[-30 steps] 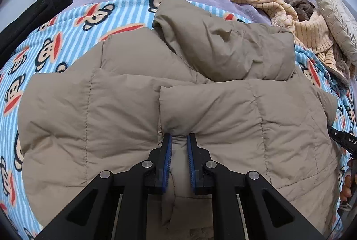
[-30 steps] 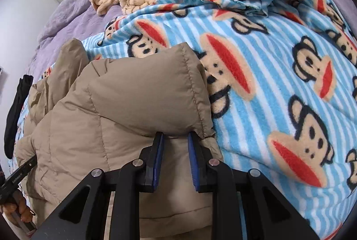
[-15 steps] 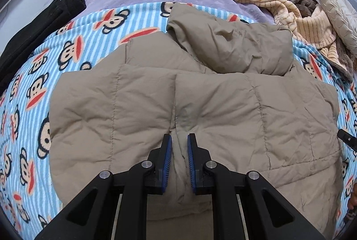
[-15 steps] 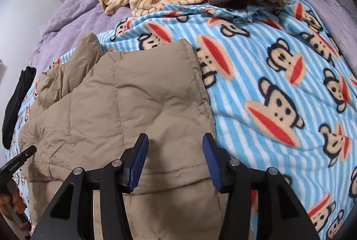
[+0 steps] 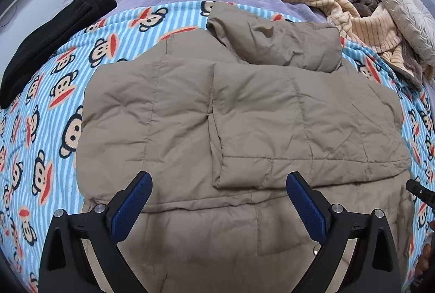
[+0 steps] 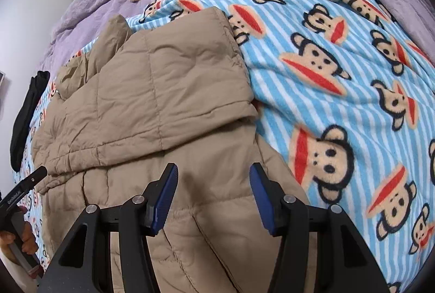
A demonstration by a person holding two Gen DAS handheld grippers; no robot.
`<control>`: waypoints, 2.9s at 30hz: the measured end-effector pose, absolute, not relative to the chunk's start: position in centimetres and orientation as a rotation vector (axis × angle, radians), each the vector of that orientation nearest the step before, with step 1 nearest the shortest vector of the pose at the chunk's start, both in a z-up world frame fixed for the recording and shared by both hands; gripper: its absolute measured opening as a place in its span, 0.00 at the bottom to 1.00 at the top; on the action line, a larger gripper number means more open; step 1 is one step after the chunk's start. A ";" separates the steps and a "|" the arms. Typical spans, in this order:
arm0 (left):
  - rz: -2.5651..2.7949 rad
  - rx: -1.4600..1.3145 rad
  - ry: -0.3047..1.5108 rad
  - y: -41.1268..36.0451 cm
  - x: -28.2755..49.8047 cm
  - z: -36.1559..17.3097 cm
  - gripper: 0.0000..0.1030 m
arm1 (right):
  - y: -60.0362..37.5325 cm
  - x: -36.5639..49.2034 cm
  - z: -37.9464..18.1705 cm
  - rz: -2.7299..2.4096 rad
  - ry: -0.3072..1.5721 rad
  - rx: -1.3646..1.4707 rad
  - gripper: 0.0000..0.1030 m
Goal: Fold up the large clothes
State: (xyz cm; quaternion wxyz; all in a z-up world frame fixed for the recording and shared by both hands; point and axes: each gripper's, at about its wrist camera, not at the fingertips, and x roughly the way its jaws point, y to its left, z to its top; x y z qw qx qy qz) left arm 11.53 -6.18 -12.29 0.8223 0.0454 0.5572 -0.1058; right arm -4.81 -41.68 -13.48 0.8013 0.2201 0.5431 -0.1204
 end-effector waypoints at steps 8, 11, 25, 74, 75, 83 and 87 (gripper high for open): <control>-0.180 0.079 1.229 -5.4 9.1 -12.6 0.96 | -41.2 -7.1 -13.0 -0.229 1.183 0.491 0.70; -0.174 0.066 1.247 -5.2 8.1 -12.7 0.96 | -41.0 -8.1 -12.6 -0.216 1.187 0.493 0.70; -0.144 0.064 1.340 -3.8 0.7 -11.2 0.96 | -40.1 -12.3 -10.5 -0.145 1.204 0.550 0.82; -0.341 -0.457 1.550 16.7 -14.6 -14.8 0.99 | -36.6 -31.3 -15.5 -0.356 1.157 1.214 1.00; -0.353 -0.477 1.573 16.5 -14.8 -15.5 0.99 | -36.9 -31.3 -15.9 -0.351 1.151 1.237 1.00; -0.366 -0.569 1.548 13.6 -13.1 -16.8 0.99 | -37.5 -30.3 -18.3 -0.307 1.093 1.352 0.99; -0.375 -0.600 1.551 12.5 -11.9 -16.8 0.87 | -37.4 -29.6 -19.1 -0.293 1.082 1.405 0.75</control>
